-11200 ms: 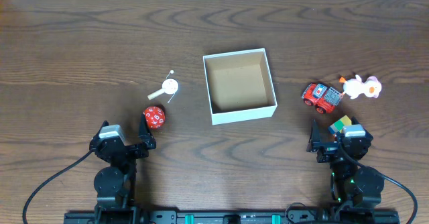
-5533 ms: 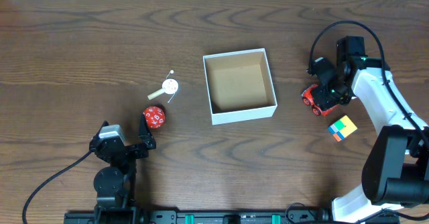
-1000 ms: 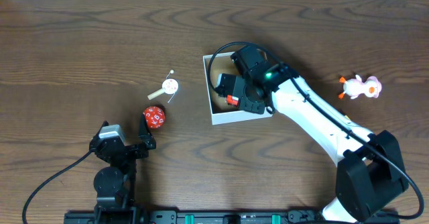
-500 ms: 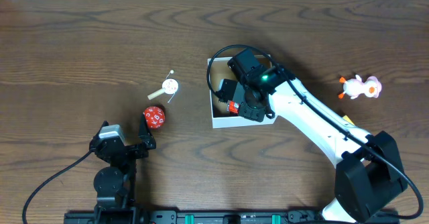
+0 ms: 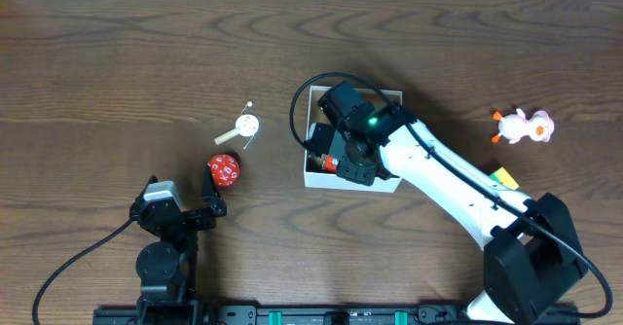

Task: Pack container
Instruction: 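Open the right gripper to release the truck inside the box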

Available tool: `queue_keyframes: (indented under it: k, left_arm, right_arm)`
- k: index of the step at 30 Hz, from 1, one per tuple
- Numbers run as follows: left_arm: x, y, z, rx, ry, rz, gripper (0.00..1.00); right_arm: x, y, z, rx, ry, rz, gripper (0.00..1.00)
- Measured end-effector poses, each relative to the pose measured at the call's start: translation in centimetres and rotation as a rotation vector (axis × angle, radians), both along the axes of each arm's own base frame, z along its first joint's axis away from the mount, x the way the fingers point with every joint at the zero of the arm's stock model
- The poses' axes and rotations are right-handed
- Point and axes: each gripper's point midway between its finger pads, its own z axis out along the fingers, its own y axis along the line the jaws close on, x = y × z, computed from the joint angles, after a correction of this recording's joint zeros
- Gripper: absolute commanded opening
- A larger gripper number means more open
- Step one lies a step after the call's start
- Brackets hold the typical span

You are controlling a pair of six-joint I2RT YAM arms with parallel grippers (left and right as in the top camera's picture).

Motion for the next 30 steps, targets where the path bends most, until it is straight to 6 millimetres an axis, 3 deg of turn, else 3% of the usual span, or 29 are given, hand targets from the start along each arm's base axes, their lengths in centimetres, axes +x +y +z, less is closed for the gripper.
queue_keyframes:
  k: [9, 17, 24, 30]
  left_arm:
    - [0.0, 0.0, 0.0, 0.000, 0.000, 0.000, 0.98]
    - [0.0, 0.0, 0.0, 0.000, 0.000, 0.000, 0.98]
    - [0.0, 0.0, 0.0, 0.000, 0.000, 0.000, 0.98]
    - [0.0, 0.0, 0.0, 0.000, 0.000, 0.000, 0.98]
  right_arm:
    - [1.5, -1.2, 0.3, -0.075, -0.085, -0.020, 0.29]
    - [4.4, -1.5, 1.0, -0.051, -0.185, -0.071, 0.34]
    - [7.4, -3.7, 1.6, -0.016, -0.236, -0.161, 0.36]
    - [8.2, -5.1, 1.5, 0.011, -0.221, -0.207, 0.36]
